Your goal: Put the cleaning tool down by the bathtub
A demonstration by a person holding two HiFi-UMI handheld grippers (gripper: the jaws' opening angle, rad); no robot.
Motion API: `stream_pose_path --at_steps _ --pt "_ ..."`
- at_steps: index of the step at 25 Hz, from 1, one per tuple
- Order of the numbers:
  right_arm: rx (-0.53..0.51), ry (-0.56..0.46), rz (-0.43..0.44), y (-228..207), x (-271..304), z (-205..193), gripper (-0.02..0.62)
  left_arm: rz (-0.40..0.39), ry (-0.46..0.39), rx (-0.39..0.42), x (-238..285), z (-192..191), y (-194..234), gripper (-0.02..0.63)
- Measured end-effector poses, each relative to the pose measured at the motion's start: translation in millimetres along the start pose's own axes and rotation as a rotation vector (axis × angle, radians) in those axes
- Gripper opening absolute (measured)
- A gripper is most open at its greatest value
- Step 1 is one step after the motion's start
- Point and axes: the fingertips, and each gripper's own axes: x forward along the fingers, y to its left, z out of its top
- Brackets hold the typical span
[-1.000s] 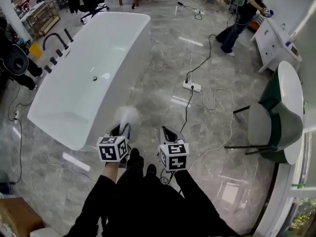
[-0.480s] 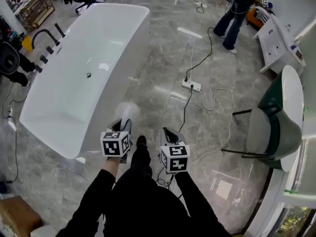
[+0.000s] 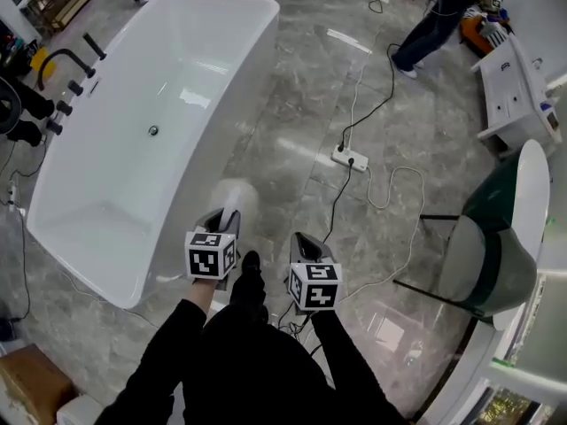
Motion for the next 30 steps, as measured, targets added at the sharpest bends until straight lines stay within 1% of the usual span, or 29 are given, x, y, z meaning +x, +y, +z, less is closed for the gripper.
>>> stream_pose_path --at_steps 6,11,17,21,24,27,30 --pt "-0.006 0.046 -0.008 -21 41 27 0.0 -0.009 0.028 -0.009 37 22 9 0.098" --pt "0.002 0.01 -0.024 -43 62 54 0.0 -0.031 0.024 0.0 69 38 10 0.098" --pt "-0.027 0.018 -0.002 -84 93 85 0.0 0.006 0.058 -0.009 119 47 7 0.098" --pt "-0.071 0.042 0.048 -106 129 98 0.0 0.028 0.048 -0.013 160 57 9 0.098" --pt "-0.095 0.06 0.071 -121 162 99 0.0 0.038 0.037 -0.012 193 58 17 0.098" --pt "-0.109 0.083 0.069 -136 195 95 0.0 0.044 0.042 -0.006 226 56 32 0.098" --pt "-0.099 0.091 0.067 -146 221 81 0.0 0.041 0.043 -0.005 253 48 47 0.098"
